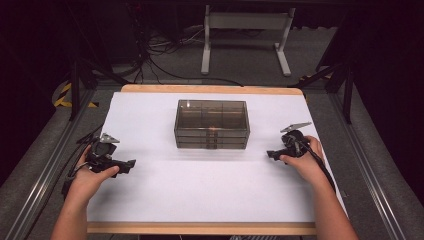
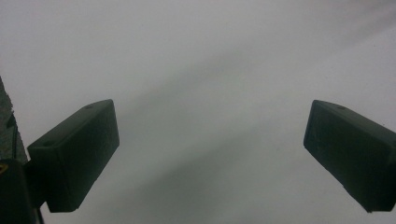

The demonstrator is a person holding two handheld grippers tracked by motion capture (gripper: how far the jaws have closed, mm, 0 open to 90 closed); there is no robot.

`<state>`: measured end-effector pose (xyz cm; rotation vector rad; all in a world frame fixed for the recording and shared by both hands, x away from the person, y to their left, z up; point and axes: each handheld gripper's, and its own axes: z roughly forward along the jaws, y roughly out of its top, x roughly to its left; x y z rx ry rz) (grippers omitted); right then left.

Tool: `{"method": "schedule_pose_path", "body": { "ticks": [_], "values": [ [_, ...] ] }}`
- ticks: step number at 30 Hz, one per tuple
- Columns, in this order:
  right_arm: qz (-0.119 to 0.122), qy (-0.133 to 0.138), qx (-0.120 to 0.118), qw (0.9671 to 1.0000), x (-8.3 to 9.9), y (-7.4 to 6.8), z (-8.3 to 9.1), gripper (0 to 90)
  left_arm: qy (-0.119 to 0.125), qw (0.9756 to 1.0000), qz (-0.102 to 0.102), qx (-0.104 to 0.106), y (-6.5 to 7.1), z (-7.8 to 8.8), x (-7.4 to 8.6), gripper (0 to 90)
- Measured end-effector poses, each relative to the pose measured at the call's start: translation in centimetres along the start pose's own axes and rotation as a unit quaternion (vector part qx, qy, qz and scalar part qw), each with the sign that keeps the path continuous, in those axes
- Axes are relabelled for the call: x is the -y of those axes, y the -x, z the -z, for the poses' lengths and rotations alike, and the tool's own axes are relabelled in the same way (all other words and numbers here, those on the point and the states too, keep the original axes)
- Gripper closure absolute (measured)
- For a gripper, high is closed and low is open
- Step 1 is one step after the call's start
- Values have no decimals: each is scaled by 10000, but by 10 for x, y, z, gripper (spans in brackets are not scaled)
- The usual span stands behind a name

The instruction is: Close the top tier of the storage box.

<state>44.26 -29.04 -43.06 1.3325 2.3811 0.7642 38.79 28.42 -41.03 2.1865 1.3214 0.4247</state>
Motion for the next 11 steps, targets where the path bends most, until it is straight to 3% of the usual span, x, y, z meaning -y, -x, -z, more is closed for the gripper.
{"method": "schedule_pose_path", "body": {
  "ticks": [6, 11],
  "values": [
    [120, -30, 113, 9999, 0, -3, -1, 131, -26, 10000, -16, -10, 0, 0, 0, 41],
    [63, -59, 106, 9999, -1, -4, 0, 160, -24, 10000, -10, -25, -1, -1, 0, 41]
  ]
}}
